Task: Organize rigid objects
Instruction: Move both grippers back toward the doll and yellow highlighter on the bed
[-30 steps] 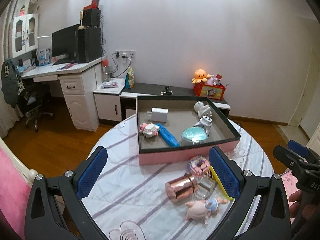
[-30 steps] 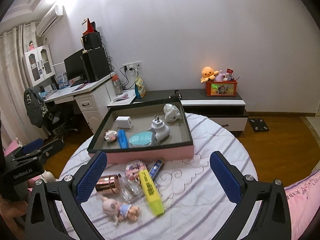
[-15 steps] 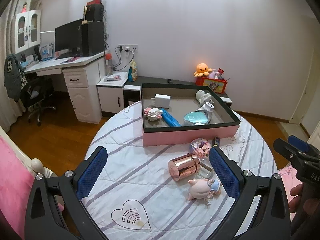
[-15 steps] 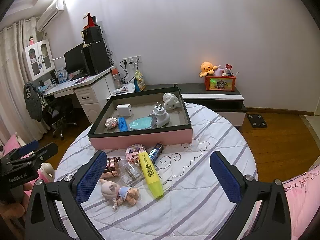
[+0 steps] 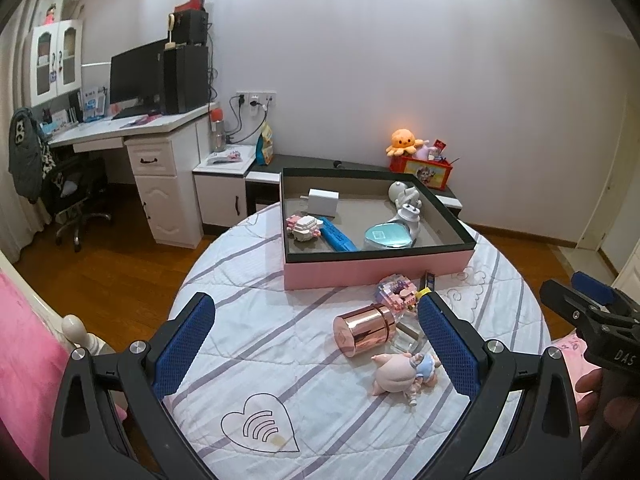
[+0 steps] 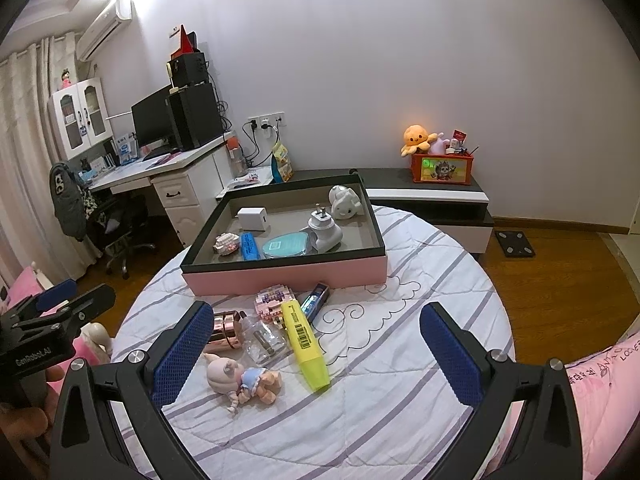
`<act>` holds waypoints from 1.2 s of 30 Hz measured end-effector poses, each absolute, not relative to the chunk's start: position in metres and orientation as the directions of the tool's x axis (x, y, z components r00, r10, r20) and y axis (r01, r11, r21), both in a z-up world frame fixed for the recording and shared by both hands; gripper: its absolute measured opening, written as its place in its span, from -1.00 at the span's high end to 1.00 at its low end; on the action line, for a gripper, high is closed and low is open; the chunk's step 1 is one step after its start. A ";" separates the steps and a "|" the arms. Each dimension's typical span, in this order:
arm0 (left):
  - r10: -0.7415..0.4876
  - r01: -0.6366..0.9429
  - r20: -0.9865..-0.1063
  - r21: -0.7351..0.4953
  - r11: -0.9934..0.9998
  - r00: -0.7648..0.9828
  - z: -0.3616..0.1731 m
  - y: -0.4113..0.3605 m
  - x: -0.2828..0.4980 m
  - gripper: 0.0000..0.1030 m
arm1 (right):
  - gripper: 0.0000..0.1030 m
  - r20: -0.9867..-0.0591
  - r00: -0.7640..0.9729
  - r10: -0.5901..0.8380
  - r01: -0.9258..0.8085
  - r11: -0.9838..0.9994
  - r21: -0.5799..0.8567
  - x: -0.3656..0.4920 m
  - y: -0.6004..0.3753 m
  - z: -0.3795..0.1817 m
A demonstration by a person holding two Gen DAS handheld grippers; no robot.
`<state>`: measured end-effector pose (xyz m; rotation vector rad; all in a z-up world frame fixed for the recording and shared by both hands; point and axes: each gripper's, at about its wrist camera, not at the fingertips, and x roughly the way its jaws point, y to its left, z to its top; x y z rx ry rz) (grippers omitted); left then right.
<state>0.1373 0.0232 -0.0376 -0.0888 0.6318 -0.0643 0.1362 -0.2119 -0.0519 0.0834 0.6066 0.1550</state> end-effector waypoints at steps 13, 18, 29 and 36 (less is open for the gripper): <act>-0.120 0.056 -0.668 -0.117 0.992 0.735 -0.080 0.004 0.144 -0.99 | -1.00 -0.646 0.745 0.168 -0.107 0.985 0.134 0.157 -0.217 -0.089; -0.150 0.078 -0.703 -0.134 0.988 0.695 -0.103 -0.011 0.144 -0.99 | -1.00 -0.700 0.693 0.171 -0.096 0.985 0.145 0.169 -0.220 -0.115; -0.182 0.120 -0.760 -0.137 0.983 0.624 -0.141 -0.055 0.160 -0.99 | -1.00 -0.743 0.628 0.231 -0.119 0.972 0.202 0.194 -0.238 -0.143; -0.159 0.086 -0.797 -0.134 0.987 0.583 -0.164 -0.068 0.184 -0.99 | -1.00 -0.758 0.588 0.282 -0.175 0.959 0.222 0.213 -0.234 -0.153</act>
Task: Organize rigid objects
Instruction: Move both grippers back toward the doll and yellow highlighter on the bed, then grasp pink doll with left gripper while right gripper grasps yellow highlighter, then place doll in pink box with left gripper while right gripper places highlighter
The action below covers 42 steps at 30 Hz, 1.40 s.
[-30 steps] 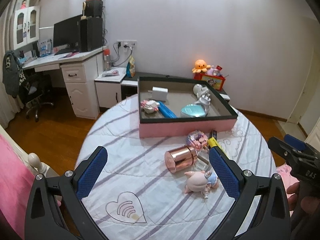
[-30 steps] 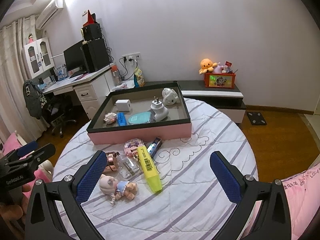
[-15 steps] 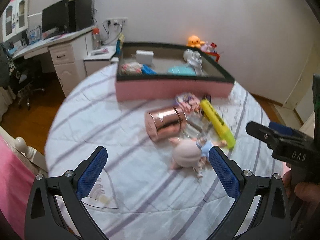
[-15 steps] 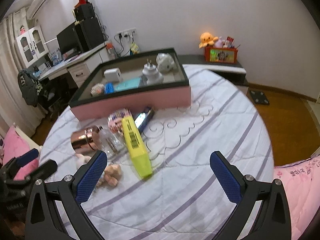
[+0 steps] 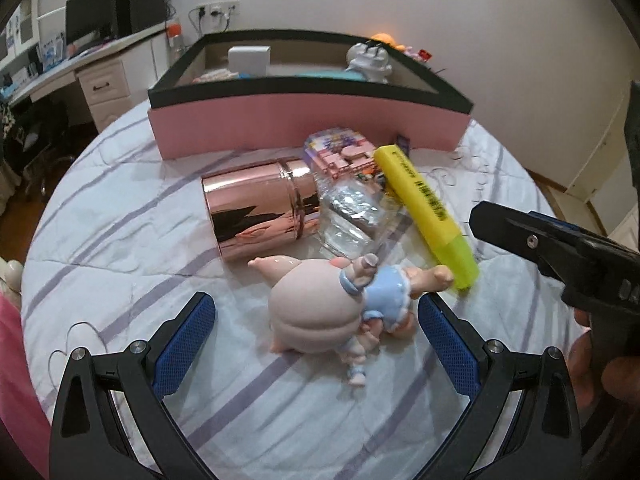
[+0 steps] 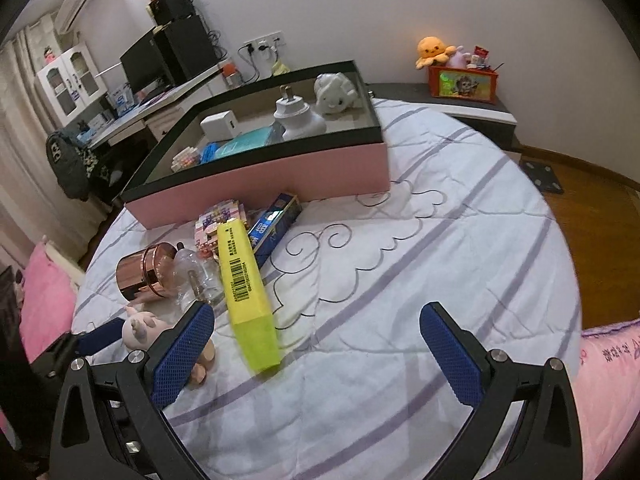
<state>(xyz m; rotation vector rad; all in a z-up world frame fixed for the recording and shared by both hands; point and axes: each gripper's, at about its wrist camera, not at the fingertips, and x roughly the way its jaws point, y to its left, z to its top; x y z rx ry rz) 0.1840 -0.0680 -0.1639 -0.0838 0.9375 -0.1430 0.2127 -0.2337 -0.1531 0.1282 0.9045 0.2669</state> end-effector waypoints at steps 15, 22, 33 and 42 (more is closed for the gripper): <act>-0.193 0.104 -0.773 -0.163 0.981 0.605 -0.163 -0.054 0.192 -0.68 | -0.32 -0.790 0.561 0.247 -0.267 0.957 0.110 0.235 -0.197 -0.173; -0.228 0.141 -0.763 -0.179 0.974 0.605 -0.162 -0.057 0.190 -0.32 | 0.29 -0.780 0.586 0.220 -0.264 0.962 0.073 0.232 -0.199 -0.172; -0.268 0.157 -0.757 -0.218 0.963 0.596 -0.157 -0.044 0.180 -0.08 | 0.49 -0.762 0.592 0.262 -0.226 0.962 0.154 0.219 -0.222 -0.163; -0.267 0.149 -0.747 -0.222 0.963 0.609 -0.151 -0.031 0.172 -0.07 | 0.49 -0.748 0.596 0.292 -0.223 0.955 0.195 0.213 -0.225 -0.152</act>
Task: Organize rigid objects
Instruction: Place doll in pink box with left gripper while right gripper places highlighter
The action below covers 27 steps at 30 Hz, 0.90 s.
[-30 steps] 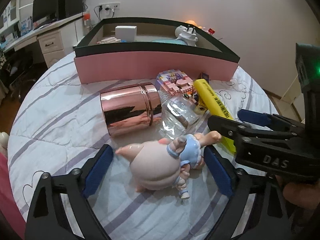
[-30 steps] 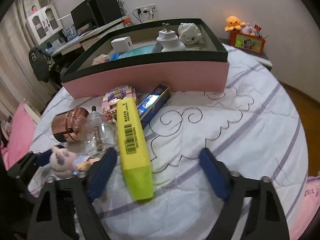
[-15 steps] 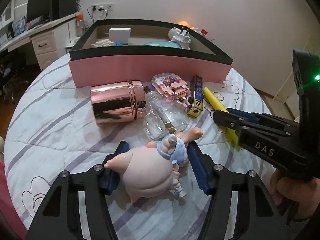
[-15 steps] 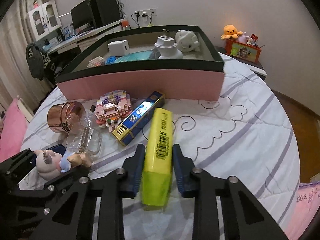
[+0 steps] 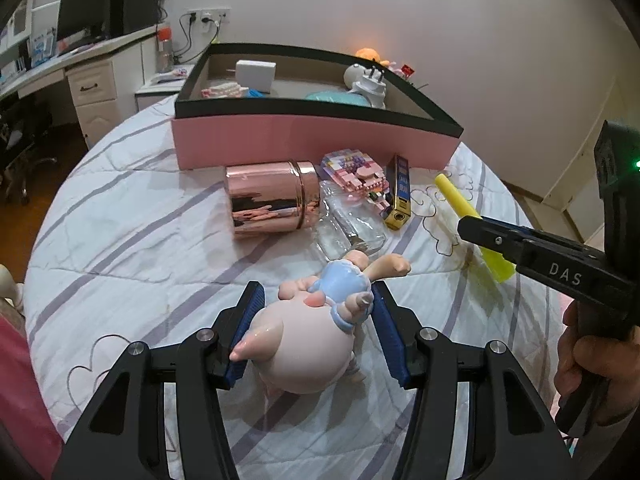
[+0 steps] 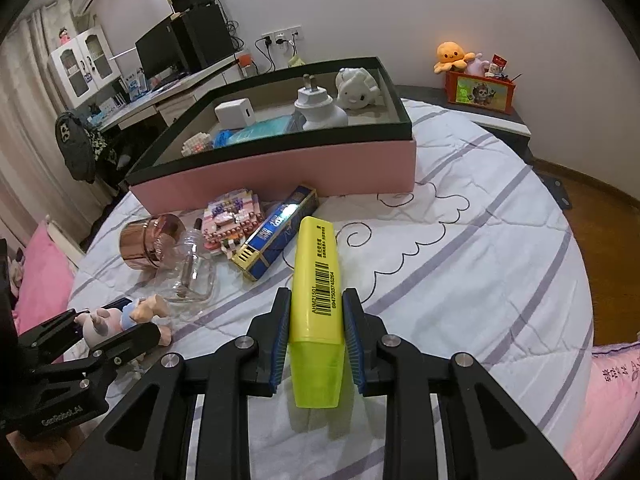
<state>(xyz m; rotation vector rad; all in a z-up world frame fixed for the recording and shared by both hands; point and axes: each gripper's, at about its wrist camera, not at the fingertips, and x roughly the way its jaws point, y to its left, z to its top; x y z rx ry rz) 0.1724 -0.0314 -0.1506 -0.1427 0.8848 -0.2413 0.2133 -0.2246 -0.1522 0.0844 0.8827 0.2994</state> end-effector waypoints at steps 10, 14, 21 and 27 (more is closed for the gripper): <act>-0.275 0.161 -0.709 -0.226 0.961 0.650 -0.124 -0.017 0.168 -0.07 | 0.49 -0.713 0.624 0.319 -0.256 0.946 0.199 0.209 -0.212 -0.127; -0.266 0.160 -0.679 -0.217 0.963 0.684 -0.105 -0.007 0.179 -0.07 | 0.49 -0.687 0.647 0.331 -0.279 0.941 0.191 0.214 -0.206 -0.108; -0.238 0.157 -0.613 -0.185 0.970 0.753 -0.067 0.009 0.227 -0.07 | 0.49 -0.632 0.706 0.319 -0.294 0.944 0.148 0.242 -0.199 -0.069; -0.238 0.159 -0.577 -0.185 0.970 0.781 -0.049 0.010 0.271 -0.07 | 0.49 -0.607 0.737 0.298 -0.265 0.953 0.146 0.282 -0.202 -0.052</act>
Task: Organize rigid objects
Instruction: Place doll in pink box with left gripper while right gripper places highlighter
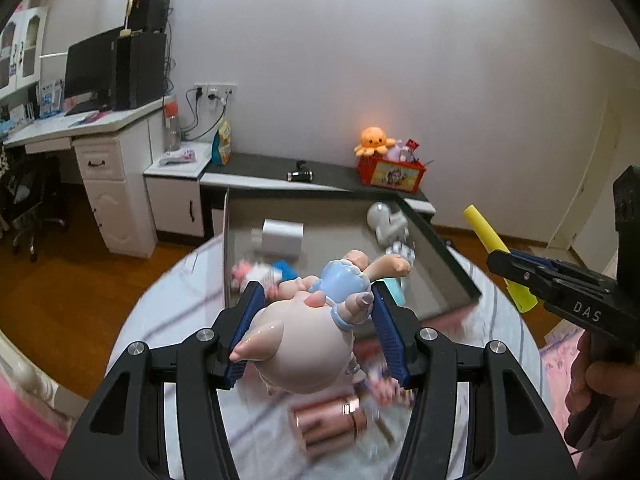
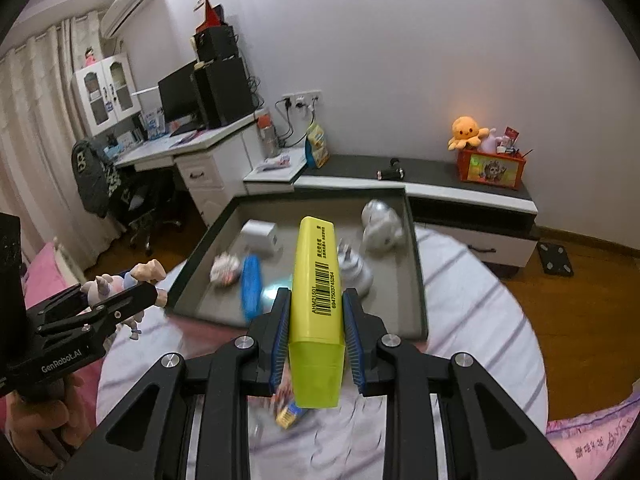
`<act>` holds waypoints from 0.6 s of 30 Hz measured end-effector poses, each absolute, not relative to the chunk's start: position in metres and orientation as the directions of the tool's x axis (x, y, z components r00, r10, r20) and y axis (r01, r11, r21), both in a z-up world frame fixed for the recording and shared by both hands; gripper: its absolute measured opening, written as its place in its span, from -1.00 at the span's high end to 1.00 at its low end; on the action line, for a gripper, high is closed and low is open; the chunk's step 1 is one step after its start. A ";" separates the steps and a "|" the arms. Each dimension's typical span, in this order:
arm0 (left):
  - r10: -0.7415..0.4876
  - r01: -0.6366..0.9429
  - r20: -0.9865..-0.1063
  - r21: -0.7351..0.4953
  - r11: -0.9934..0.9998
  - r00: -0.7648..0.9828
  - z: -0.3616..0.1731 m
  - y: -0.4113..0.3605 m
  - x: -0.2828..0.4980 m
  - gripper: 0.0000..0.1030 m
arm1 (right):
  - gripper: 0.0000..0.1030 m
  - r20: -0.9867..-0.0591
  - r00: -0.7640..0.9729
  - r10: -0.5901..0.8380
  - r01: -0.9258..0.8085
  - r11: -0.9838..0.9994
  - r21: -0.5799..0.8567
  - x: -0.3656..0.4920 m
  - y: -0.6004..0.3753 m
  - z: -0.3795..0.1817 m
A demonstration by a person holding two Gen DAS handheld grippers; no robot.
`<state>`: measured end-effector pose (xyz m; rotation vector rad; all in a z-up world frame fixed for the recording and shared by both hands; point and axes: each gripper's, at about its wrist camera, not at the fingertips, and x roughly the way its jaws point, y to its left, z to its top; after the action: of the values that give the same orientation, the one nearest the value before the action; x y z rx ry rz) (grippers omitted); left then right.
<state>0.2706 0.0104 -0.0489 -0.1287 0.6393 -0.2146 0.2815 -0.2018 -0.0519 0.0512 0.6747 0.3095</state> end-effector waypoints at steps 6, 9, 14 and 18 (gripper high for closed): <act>-0.238 0.160 -0.570 -0.184 0.970 0.786 -0.046 0.004 0.309 -0.07 | 0.49 -0.617 0.741 0.266 -0.225 0.963 0.146 0.317 -0.209 -0.057; -0.237 0.159 -0.574 -0.182 0.970 0.784 -0.049 0.000 0.325 -0.07 | 0.49 -0.629 0.736 0.251 -0.209 0.968 0.142 0.331 -0.210 -0.064; -0.237 0.161 -0.588 -0.179 0.971 0.773 -0.058 -0.006 0.343 -0.08 | 0.49 -0.660 0.711 0.242 -0.189 0.970 0.152 0.349 -0.215 -0.080; -0.235 0.160 -0.612 -0.175 0.971 0.755 -0.069 -0.010 0.355 -0.08 | 0.49 -0.680 0.694 0.236 -0.177 0.972 0.157 0.359 -0.216 -0.092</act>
<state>0.3548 -0.0099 -0.0689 -0.1139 0.6821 -0.2159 0.3595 -0.2161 -0.0923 0.0809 0.7704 0.2309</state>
